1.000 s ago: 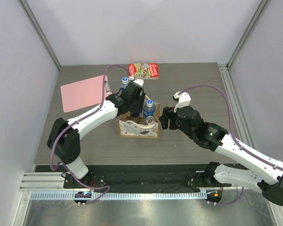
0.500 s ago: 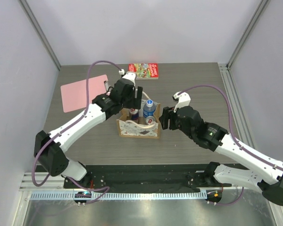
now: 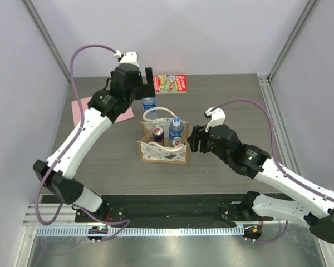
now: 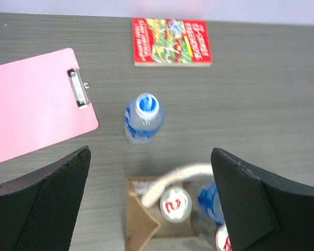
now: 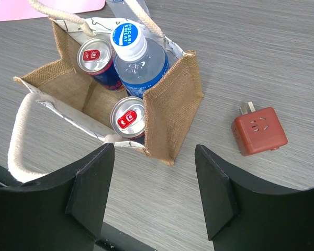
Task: Place the beverage into the canvas bag
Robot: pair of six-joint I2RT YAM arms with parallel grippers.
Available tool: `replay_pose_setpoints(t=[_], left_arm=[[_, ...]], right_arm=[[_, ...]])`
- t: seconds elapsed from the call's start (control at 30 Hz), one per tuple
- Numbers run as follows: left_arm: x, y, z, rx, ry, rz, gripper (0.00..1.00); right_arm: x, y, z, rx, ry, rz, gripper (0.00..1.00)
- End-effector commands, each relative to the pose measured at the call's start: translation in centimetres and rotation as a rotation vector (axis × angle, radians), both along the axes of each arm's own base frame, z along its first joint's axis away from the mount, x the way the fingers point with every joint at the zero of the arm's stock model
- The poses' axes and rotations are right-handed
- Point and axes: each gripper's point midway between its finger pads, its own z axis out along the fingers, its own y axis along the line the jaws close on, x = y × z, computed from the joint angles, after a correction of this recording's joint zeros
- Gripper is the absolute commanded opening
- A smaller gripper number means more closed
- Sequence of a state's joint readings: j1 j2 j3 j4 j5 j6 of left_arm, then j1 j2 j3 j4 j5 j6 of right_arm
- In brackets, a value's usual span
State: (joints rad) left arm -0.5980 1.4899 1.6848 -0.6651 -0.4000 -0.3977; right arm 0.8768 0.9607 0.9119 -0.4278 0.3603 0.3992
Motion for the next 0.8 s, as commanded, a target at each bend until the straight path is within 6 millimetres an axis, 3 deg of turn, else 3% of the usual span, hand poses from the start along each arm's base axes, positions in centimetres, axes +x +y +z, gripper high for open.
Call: replay_pose_setpoints(t=[0.0,0.03,0.07,0.2,0.4,0.57,0.77], left_arm=[[3.8,0.9,-3.0,-0.038,0.098,0.024,0.96],[4.3,0.2,-3.2,-0.057,0.110,-0.011,0.96],[5.4,0.2,-4.9,-0.031,0.143,-0.014,0.96],[7.1,-0.5,-8.5,0.032,0.203,-0.026,0.96],[8.4,-1.8,-13.2,0.046,0.279,-0.049,0.92],[9.7,-0.9,-15.6,0.097,0.297,0.009,0.89],[10.4,-1.2,-16.8,0.107,0.308,0.014,0.75]], right_arm=[[0.0,-0.2,2.9,0.071,-0.060,-0.010,0.68],[-0.1,-0.3,2.8,0.071,-0.058,-0.012,0.68],[-0.1,-0.4,2.9,0.073,-0.062,-0.011,0.68],[-0.3,-0.4,2.7,0.077,-0.056,-0.009,0.68],[-0.2,-0.4,2.8,0.079,-0.056,-0.008,0.68],[-0.3,-0.3,2.9,0.080,-0.058,-0.008,0.68],[-0.2,-0.5,2.8,0.078,-0.056,-0.016,0.68]])
